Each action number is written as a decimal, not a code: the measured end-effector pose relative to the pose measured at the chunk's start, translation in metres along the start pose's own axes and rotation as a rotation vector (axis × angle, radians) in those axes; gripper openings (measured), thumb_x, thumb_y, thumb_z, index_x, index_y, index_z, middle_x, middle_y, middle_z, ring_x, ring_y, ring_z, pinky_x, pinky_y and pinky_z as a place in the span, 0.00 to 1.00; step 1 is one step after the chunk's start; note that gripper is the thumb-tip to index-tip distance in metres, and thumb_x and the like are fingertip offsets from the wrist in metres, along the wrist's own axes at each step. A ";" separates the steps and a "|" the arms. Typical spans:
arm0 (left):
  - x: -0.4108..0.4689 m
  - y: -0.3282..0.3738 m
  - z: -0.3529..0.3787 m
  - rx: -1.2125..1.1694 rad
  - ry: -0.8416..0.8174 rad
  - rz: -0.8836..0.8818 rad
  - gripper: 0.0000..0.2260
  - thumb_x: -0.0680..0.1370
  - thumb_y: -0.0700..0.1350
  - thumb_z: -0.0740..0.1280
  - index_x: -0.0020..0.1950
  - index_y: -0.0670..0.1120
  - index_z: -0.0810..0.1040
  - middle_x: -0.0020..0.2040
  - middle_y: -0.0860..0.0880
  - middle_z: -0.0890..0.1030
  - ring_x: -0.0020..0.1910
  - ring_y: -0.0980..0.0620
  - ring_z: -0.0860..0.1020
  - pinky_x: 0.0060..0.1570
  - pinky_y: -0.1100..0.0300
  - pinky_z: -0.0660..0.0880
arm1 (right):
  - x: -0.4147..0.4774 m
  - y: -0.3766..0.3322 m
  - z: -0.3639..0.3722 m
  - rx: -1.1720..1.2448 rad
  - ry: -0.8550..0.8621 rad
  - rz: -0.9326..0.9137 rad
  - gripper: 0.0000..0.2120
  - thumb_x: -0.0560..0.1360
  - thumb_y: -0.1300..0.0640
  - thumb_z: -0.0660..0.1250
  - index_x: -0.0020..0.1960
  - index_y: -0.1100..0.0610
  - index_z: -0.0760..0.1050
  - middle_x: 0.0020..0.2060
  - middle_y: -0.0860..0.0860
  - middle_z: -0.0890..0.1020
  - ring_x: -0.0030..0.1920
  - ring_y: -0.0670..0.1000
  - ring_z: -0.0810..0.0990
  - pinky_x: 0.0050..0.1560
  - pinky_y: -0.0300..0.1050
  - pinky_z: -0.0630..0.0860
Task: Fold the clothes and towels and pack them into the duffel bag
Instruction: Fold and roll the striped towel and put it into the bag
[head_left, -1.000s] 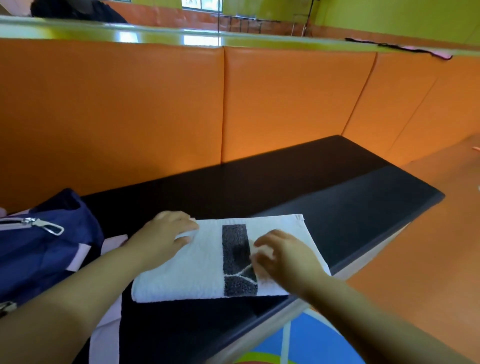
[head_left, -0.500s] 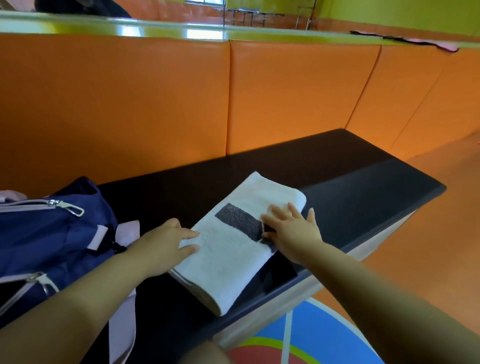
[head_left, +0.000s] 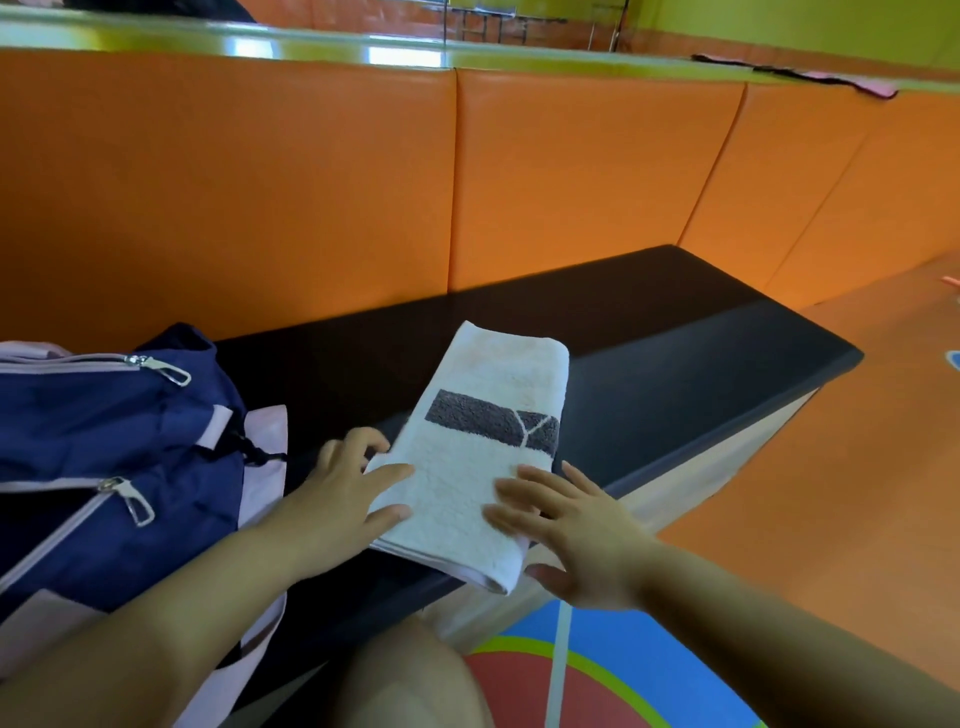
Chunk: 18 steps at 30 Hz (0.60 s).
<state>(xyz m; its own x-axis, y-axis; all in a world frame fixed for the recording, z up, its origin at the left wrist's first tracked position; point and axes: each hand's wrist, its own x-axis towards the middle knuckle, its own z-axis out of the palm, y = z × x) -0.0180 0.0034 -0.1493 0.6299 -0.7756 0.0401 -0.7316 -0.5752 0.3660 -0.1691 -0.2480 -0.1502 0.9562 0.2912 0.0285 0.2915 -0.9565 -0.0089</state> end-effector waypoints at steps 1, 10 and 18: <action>-0.002 -0.002 0.000 0.004 0.037 0.077 0.28 0.72 0.65 0.53 0.64 0.52 0.74 0.62 0.55 0.61 0.57 0.52 0.63 0.57 0.52 0.73 | 0.000 -0.003 0.002 -0.008 -0.027 0.025 0.35 0.71 0.46 0.67 0.74 0.43 0.55 0.74 0.49 0.63 0.75 0.55 0.55 0.70 0.64 0.46; -0.024 -0.001 0.002 -0.078 -0.187 0.066 0.47 0.57 0.81 0.46 0.73 0.62 0.57 0.70 0.69 0.51 0.69 0.65 0.46 0.70 0.62 0.51 | 0.008 -0.020 -0.010 0.290 -0.007 0.210 0.21 0.78 0.51 0.63 0.70 0.47 0.67 0.73 0.48 0.66 0.75 0.51 0.56 0.75 0.54 0.53; -0.032 0.004 0.001 -0.221 0.077 0.116 0.30 0.63 0.64 0.63 0.63 0.54 0.74 0.60 0.65 0.70 0.63 0.75 0.58 0.63 0.77 0.59 | -0.002 -0.016 -0.039 0.816 -0.097 0.413 0.11 0.79 0.54 0.62 0.59 0.43 0.75 0.57 0.45 0.79 0.58 0.48 0.77 0.64 0.52 0.72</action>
<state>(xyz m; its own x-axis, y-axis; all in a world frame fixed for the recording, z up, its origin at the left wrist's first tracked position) -0.0412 0.0262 -0.1498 0.5696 -0.8059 0.1613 -0.7305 -0.4065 0.5488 -0.1764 -0.2339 -0.1107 0.9754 -0.0355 -0.2177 -0.1820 -0.6874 -0.7031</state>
